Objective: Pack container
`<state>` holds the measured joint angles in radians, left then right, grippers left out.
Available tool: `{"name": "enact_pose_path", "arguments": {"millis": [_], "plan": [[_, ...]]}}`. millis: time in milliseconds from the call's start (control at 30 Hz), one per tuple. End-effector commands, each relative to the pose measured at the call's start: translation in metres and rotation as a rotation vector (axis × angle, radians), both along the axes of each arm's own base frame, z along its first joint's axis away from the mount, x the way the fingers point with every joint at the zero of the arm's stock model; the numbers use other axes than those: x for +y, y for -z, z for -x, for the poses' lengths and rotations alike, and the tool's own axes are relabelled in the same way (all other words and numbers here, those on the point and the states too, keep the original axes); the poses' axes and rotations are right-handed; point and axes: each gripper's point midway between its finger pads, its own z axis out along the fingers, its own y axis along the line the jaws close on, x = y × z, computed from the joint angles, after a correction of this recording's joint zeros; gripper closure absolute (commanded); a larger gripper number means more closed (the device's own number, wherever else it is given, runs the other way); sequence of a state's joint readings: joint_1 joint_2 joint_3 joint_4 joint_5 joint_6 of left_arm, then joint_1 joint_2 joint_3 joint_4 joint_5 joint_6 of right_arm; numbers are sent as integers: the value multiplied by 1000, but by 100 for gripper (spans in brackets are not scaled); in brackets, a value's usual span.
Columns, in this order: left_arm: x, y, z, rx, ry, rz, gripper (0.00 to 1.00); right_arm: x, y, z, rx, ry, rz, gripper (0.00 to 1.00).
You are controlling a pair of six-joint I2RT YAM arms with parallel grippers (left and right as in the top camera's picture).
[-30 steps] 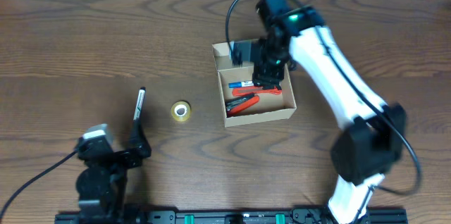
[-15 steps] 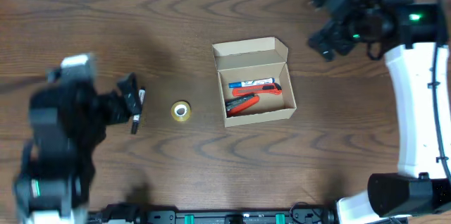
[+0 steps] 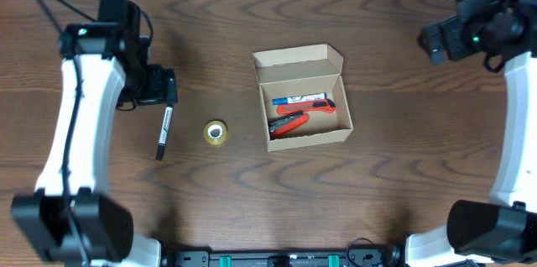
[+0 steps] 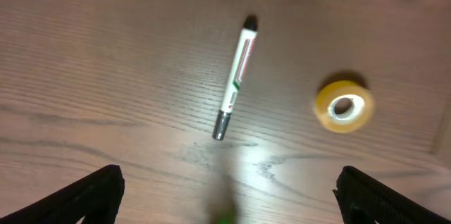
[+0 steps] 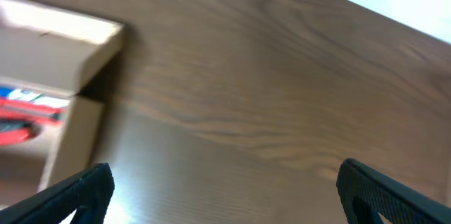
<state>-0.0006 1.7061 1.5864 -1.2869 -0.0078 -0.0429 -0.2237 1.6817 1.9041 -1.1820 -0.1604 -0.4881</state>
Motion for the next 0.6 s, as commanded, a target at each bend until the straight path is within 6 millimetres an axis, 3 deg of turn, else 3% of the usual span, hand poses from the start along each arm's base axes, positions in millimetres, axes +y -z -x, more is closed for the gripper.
{"name": "enact_pose_path", "arguments": {"millis": [0,100,200,233,400,567], "plan": [[9,10,-6,36,45,-51,5,-42,-7,7,-21,206,-30,1],[9,23,-15,15,70,-60,5,-71,-6,16,-21,335,-71,1],[6,35,-20,-8,94,-42,0,-88,-3,23,-14,395,-86,1],[3,40,-21,-14,108,-28,7,-91,-2,25,-11,416,-96,1],[1,65,-13,-44,79,-16,13,-86,11,30,30,422,-119,1],[-8,89,11,-75,59,41,13,-83,37,37,101,434,-140,1]]}}
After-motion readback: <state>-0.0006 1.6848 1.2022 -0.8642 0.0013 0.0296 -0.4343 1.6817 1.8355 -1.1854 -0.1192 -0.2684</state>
